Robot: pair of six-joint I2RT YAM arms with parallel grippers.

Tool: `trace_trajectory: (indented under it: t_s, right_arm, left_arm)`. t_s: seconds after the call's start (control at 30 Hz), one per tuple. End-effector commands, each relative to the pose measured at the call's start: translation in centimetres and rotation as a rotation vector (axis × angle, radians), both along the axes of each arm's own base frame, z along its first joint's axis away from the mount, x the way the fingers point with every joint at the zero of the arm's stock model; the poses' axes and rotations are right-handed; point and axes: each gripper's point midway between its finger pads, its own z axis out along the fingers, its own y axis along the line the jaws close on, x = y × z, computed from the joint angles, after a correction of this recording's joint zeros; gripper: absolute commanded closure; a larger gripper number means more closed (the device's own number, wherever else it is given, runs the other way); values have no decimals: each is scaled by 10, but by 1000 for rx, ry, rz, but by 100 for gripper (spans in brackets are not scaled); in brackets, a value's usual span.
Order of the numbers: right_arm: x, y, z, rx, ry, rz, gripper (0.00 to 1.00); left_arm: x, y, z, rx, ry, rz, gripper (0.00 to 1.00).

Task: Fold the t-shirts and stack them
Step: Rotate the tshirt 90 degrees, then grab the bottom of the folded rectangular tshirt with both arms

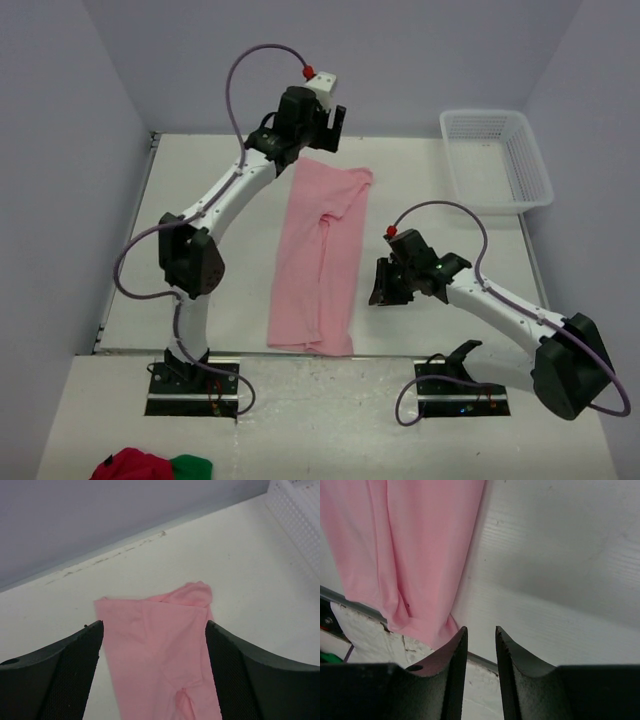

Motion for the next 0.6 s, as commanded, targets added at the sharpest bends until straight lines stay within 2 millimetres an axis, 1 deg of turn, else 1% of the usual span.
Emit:
trace_trajectory:
  t_s: [0.0, 0.03, 0.07, 0.1, 0.13, 0.17, 0.2, 0.23, 0.27, 0.3, 0.33, 0.37, 0.4, 0.43, 0.47, 0.5, 0.53, 0.57]
  right_arm:
    - [-4, 23, -8, 45, -6, 18, 69]
    - [-6, 27, -8, 52, -7, 26, 69]
    - [-6, 32, -9, 62, -9, 23, 68]
    - [-11, 36, -11, 67, -5, 42, 67]
    - [-15, 36, -14, 68, 0, 52, 66]
    - [-16, 38, -15, 75, -5, 58, 66]
    - [-20, 41, -13, 90, -10, 74, 66]
    - [-24, 41, -16, 95, -4, 82, 67]
    - [-24, 44, -14, 116, -18, 93, 77]
    - [-27, 47, -12, 128, -26, 109, 89]
    - [-27, 46, -14, 120, -29, 106, 95]
    - [-26, 46, -16, 117, -30, 97, 100]
    - [-24, 46, -18, 114, -26, 97, 100]
    - [-24, 49, -17, 118, -20, 105, 100]
    - [-24, 51, -17, 121, -16, 107, 100]
    - [-23, 55, -14, 128, -16, 116, 100]
    - [-23, 56, -15, 120, -11, 111, 100]
    - [-23, 58, -13, 123, -14, 111, 100]
  left_arm:
    - [-49, 80, 24, 42, 143, 251, 18]
    - [-65, 86, -3, 36, 233, 260, 18]
    - [-81, 85, -9, 8, 282, 228, 18]
    - [-99, 93, 0, -23, 287, 225, 18]
    - [-119, 99, -35, 7, 370, 219, 19]
    - [-134, 97, -42, -6, 404, 180, 19]
    - [-149, 100, -35, -30, 394, 157, 24]
    - [-168, 107, -65, -4, 460, 150, 26]
    - [-180, 105, -70, -19, 479, 116, 32]
    - [-188, 104, -60, -54, 443, 82, 54]
    - [-202, 107, -81, -35, 480, 59, 71]
    - [-210, 102, -84, -53, 494, 21, 84]
    - [-213, 98, -84, -71, 486, -14, 100]
    - [-218, 95, -94, -70, 510, -42, 100]
    - [-225, 85, -96, -101, 533, -100, 100]
    - [-221, 75, -99, -128, 531, -142, 100]
    - [-227, 64, -100, -161, 552, -212, 100]
    - [-223, 57, -101, -179, 551, -234, 100]
